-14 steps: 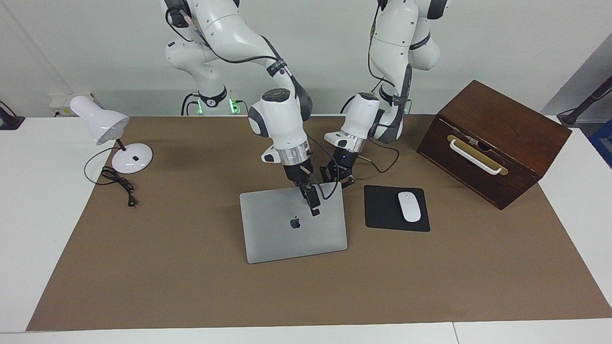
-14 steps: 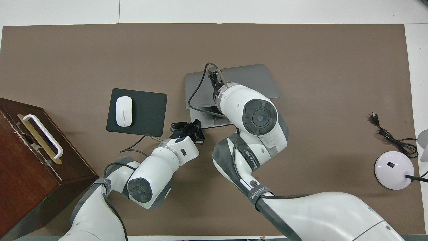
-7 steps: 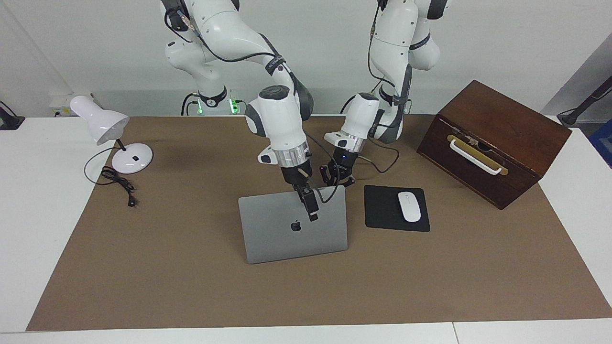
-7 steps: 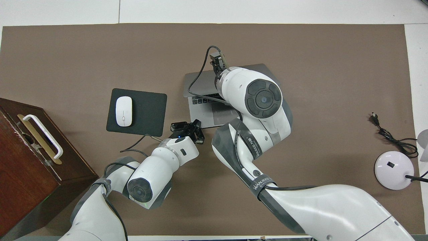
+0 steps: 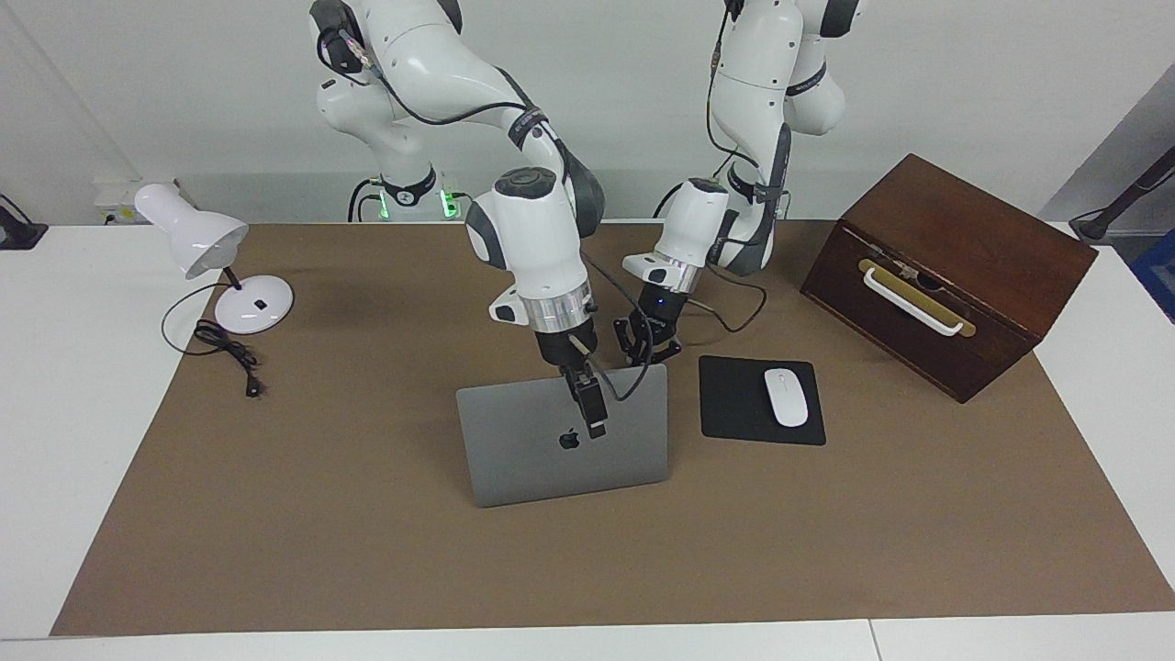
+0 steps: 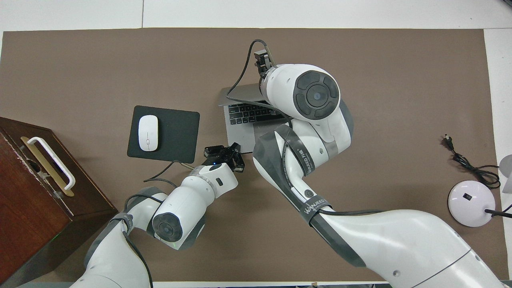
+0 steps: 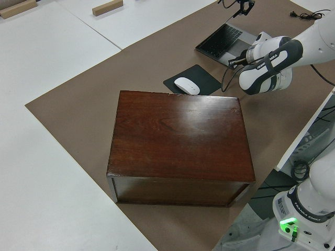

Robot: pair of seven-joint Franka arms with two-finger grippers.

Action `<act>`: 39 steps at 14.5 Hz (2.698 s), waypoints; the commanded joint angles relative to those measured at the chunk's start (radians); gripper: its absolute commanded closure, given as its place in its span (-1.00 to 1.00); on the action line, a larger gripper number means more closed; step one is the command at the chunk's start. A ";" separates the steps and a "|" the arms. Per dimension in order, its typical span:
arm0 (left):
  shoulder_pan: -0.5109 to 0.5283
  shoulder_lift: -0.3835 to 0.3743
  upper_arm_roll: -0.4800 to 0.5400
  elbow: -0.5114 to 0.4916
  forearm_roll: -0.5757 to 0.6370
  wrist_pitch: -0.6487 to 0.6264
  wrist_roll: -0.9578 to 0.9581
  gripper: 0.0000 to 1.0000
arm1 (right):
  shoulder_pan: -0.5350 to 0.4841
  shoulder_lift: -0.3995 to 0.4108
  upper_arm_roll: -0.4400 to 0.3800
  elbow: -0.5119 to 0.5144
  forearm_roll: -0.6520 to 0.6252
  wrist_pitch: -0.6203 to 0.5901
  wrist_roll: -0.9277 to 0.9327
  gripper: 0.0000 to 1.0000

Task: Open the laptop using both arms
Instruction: 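Lift the lid upward with the right gripper, then push the lid farther back with the right gripper until upright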

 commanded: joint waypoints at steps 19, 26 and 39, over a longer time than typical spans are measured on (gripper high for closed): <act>0.020 0.068 -0.002 0.031 0.026 0.012 0.004 1.00 | -0.014 0.216 0.021 0.338 -0.015 -0.073 0.023 -0.99; 0.020 0.068 -0.002 0.031 0.026 0.012 0.004 1.00 | -0.016 0.250 0.021 0.387 -0.012 -0.072 0.023 -0.98; 0.020 0.070 -0.002 0.032 0.026 0.012 0.004 1.00 | -0.030 0.256 0.023 0.398 -0.012 -0.072 0.017 -0.98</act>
